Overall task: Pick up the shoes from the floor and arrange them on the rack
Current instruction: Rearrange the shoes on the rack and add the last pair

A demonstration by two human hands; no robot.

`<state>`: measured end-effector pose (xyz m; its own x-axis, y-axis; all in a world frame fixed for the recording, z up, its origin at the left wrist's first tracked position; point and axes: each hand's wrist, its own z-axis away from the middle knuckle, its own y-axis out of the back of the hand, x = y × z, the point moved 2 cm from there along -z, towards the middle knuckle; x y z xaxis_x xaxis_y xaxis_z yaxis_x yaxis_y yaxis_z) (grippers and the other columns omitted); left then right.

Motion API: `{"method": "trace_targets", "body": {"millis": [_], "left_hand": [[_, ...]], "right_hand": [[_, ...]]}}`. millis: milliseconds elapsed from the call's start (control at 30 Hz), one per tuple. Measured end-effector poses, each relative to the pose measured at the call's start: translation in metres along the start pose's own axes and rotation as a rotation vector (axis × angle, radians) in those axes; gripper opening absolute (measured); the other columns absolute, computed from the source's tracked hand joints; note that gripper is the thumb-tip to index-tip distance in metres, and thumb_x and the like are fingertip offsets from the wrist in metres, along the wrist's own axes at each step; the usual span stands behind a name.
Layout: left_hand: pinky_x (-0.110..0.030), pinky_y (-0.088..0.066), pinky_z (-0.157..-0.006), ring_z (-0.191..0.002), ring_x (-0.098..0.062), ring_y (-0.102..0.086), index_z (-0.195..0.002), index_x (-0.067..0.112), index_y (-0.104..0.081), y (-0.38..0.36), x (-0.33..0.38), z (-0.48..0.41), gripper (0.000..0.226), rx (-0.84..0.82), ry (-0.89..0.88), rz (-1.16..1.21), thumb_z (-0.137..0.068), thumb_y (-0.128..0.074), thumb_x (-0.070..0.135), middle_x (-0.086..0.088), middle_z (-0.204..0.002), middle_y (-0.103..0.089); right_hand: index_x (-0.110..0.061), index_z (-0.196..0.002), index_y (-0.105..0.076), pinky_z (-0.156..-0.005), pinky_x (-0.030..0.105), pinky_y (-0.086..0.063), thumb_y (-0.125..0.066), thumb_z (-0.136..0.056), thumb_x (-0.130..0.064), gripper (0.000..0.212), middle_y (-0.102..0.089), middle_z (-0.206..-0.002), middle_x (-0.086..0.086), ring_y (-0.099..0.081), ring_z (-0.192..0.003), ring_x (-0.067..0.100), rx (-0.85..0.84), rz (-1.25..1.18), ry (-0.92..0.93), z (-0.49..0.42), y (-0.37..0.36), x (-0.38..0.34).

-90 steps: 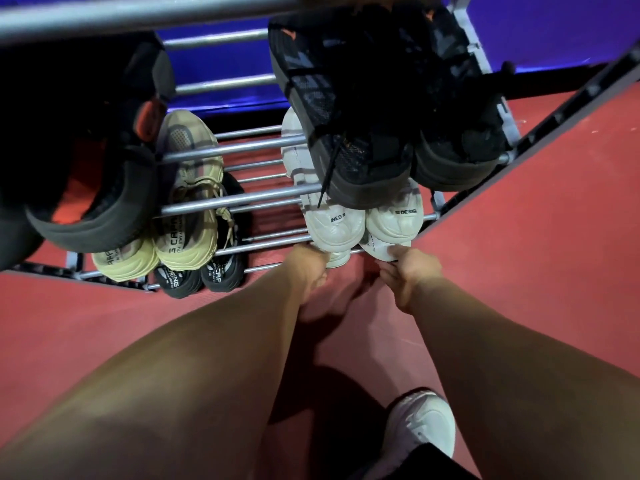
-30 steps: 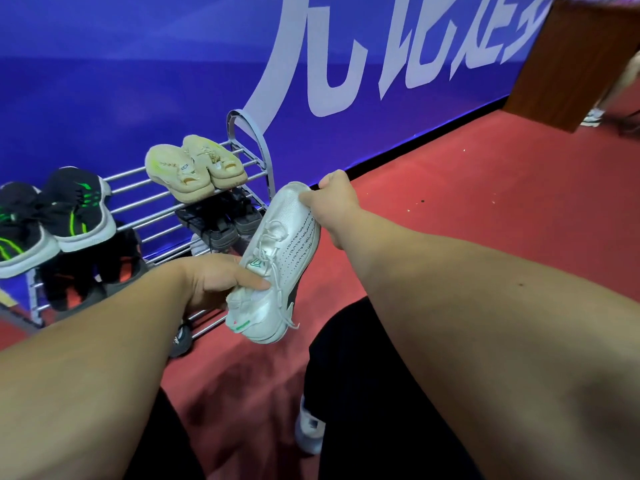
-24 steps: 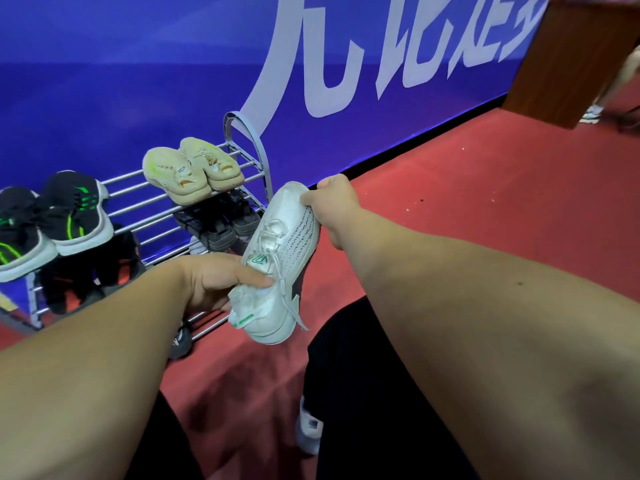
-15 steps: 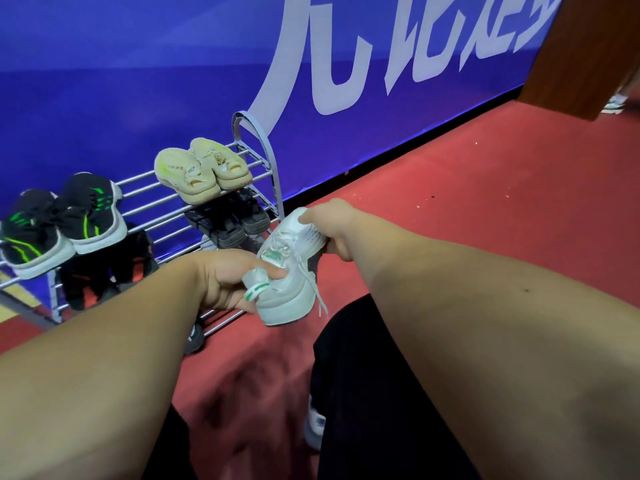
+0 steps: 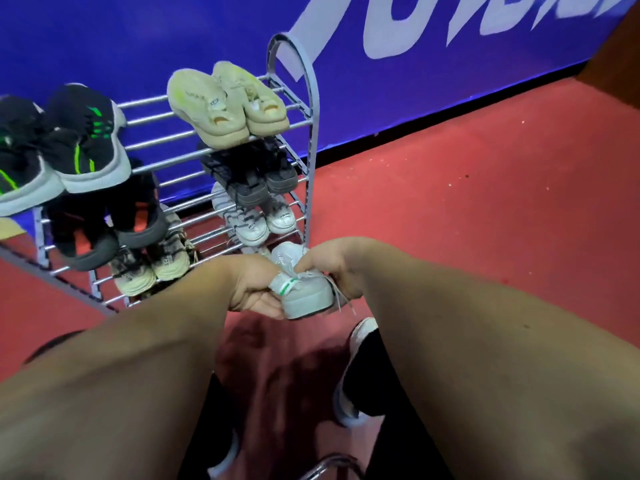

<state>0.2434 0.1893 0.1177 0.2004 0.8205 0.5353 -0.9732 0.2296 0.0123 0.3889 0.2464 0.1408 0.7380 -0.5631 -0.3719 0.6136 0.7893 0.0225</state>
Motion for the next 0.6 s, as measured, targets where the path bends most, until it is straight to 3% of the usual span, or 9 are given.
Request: {"method": "trace_targets", "body": {"millis": [67, 133, 167, 233, 267, 367, 467, 533, 600], "left_hand": [[-0.036, -0.063, -0.066, -0.049, -0.016, -0.068, -0.105, 0.001, -0.067, 0.003, -0.005, -0.029, 0.014, 0.026, 0.000, 0.032, -0.097, -0.061, 0.011, -0.010, -0.066, -0.072], [-0.039, -0.061, -0.079, -0.042, -0.009, -0.060, -0.107, 0.005, -0.066, 0.002, -0.012, -0.058, 0.013, 0.020, -0.008, 0.055, -0.095, -0.061, 0.010, -0.003, -0.057, -0.066], [-0.043, -0.060, -0.088, -0.043, -0.008, -0.060, -0.110, 0.008, -0.067, 0.002, -0.016, -0.072, 0.017, 0.014, -0.013, 0.081, -0.095, -0.062, 0.010, -0.001, -0.059, -0.067], [-0.047, -0.055, -0.098, -0.059, -0.013, -0.069, -0.113, 0.012, -0.070, 0.004, -0.020, -0.101, 0.021, 0.016, -0.017, 0.150, -0.094, -0.065, 0.017, -0.004, -0.078, -0.075], [-0.046, -0.055, -0.099, -0.075, -0.019, -0.073, -0.113, 0.014, -0.071, 0.007, -0.021, -0.115, 0.022, 0.027, -0.017, 0.179, -0.093, -0.065, 0.021, -0.007, -0.093, -0.077], [-0.041, -0.058, -0.091, -0.105, -0.029, -0.070, -0.124, 0.020, -0.067, 0.020, -0.026, -0.156, 0.035, 0.056, 0.009, 0.266, -0.096, -0.060, 0.039, -0.006, -0.118, -0.073], [-0.039, -0.058, -0.086, -0.108, -0.026, -0.066, -0.127, 0.021, -0.063, 0.038, -0.030, -0.190, 0.046, 0.059, 0.036, 0.336, -0.100, -0.048, 0.055, -0.002, -0.119, -0.069], [-0.041, -0.058, -0.089, -0.109, -0.027, -0.066, -0.125, 0.021, -0.059, 0.056, -0.033, -0.211, 0.039, 0.154, 0.065, 0.310, -0.101, -0.051, 0.051, -0.005, -0.120, -0.066], [-0.041, -0.056, -0.092, -0.096, -0.024, -0.065, -0.116, 0.017, -0.062, 0.076, -0.038, -0.230, 0.027, 0.297, 0.097, 0.249, -0.101, -0.055, 0.039, -0.005, -0.107, -0.066]], "right_hand": [[-0.012, -0.099, -0.069, -0.066, 0.036, -0.059, -0.056, -0.097, -0.028, 0.020, -0.072, -0.087, 0.004, -0.068, -0.074, 0.019, -0.012, 0.046, -0.040, -0.026, 0.004, 0.002], [-0.016, -0.103, -0.067, -0.056, 0.031, -0.060, -0.057, -0.099, -0.028, 0.017, -0.070, -0.083, 0.000, -0.067, -0.069, 0.015, 0.020, 0.042, -0.054, -0.056, 0.010, 0.011], [-0.017, -0.109, -0.066, -0.052, 0.029, -0.060, -0.056, -0.100, -0.028, 0.018, -0.070, -0.083, 0.000, -0.066, -0.067, 0.015, 0.040, 0.020, -0.053, -0.073, 0.013, 0.015], [-0.017, -0.112, -0.065, -0.058, 0.032, -0.062, -0.056, -0.098, -0.030, 0.021, -0.070, -0.081, 0.000, -0.066, -0.066, 0.017, 0.080, -0.023, -0.052, -0.106, 0.022, 0.021], [-0.016, -0.108, -0.065, -0.062, 0.033, -0.061, -0.057, -0.097, -0.030, 0.019, -0.070, -0.079, 0.000, -0.065, -0.065, 0.018, 0.105, -0.031, -0.051, -0.121, 0.028, 0.022], [-0.016, -0.092, -0.062, -0.046, 0.025, -0.050, -0.057, -0.101, -0.024, 0.014, -0.066, -0.074, 0.002, -0.059, -0.058, 0.016, 0.192, -0.082, -0.012, -0.152, 0.046, 0.016], [-0.016, -0.104, -0.066, -0.042, 0.023, -0.049, -0.062, -0.100, -0.022, 0.009, -0.068, -0.079, 0.004, -0.061, -0.055, 0.017, 0.262, -0.141, 0.063, -0.183, 0.065, 0.007], [-0.018, -0.116, -0.064, -0.041, 0.023, -0.049, -0.065, -0.098, -0.021, 0.018, -0.068, -0.084, 0.004, -0.062, -0.055, 0.017, 0.286, -0.189, 0.097, -0.208, 0.075, 0.001], [-0.022, -0.125, -0.060, -0.040, 0.024, -0.051, -0.066, -0.098, -0.020, 0.028, -0.070, -0.090, 0.005, -0.064, -0.057, 0.018, 0.281, -0.252, 0.130, -0.233, 0.082, -0.004]]}}
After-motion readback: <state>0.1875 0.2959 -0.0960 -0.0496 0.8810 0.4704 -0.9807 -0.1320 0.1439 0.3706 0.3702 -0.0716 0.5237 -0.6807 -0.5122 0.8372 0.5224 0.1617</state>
